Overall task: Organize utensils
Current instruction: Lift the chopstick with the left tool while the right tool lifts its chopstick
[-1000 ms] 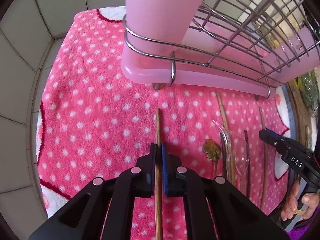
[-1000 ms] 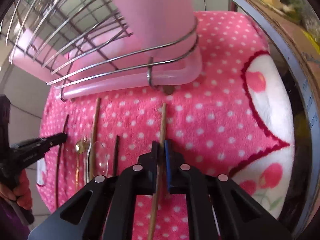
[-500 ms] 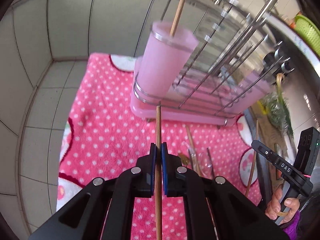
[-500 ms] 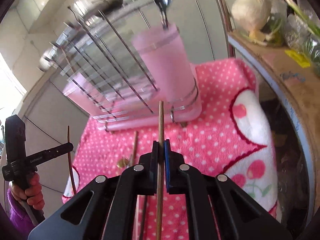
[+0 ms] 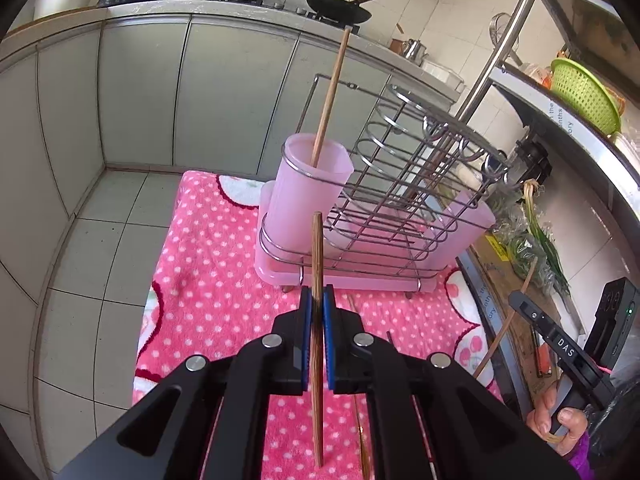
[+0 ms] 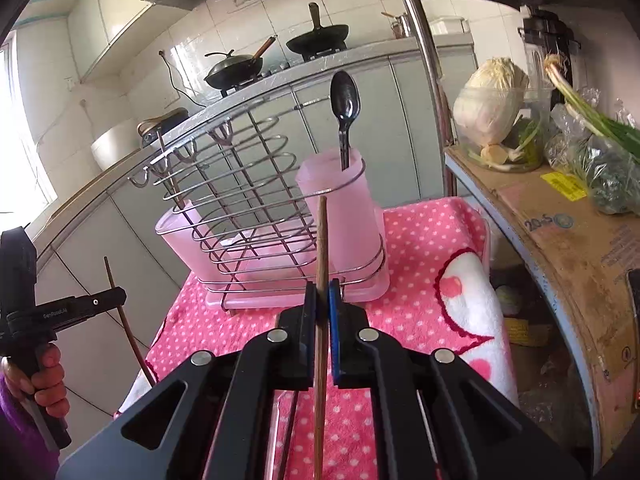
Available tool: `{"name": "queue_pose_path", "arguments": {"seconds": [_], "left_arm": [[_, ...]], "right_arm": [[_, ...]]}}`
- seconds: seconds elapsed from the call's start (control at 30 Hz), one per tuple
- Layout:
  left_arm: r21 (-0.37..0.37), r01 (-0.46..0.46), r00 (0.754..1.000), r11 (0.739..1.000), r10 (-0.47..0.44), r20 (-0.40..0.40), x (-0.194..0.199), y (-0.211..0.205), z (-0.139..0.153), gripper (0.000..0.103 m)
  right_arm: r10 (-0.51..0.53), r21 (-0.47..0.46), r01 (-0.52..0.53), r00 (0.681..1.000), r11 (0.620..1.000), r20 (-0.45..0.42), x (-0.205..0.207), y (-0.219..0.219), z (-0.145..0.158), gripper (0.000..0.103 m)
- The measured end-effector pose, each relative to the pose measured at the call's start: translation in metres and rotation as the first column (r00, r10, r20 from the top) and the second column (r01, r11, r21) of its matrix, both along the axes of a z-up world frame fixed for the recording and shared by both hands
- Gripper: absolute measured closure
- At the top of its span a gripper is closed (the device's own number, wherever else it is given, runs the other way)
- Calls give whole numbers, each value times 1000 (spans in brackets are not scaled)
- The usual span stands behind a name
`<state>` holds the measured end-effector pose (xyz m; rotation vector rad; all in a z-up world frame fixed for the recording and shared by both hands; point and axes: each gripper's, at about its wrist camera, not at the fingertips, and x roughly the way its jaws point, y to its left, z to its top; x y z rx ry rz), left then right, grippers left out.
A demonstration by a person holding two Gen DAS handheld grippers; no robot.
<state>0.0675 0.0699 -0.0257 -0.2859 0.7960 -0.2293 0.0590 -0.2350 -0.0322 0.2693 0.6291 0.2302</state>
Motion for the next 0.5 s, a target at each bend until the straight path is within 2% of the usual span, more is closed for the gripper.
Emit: {"name": "queue_pose_path", "arguments": {"seconds": [0.13,0.5], "left_arm": [[-3,-7,999,1000,7,40,-11,3,10,98],[-37,-17,990,999,22,142,-31,12,40,98]], "right_arm": [[5,-23,-5,1000,1000,20,-8,1,4,97],[12,-5,-12,1000,1000,27,-15,0,12,97]]}}
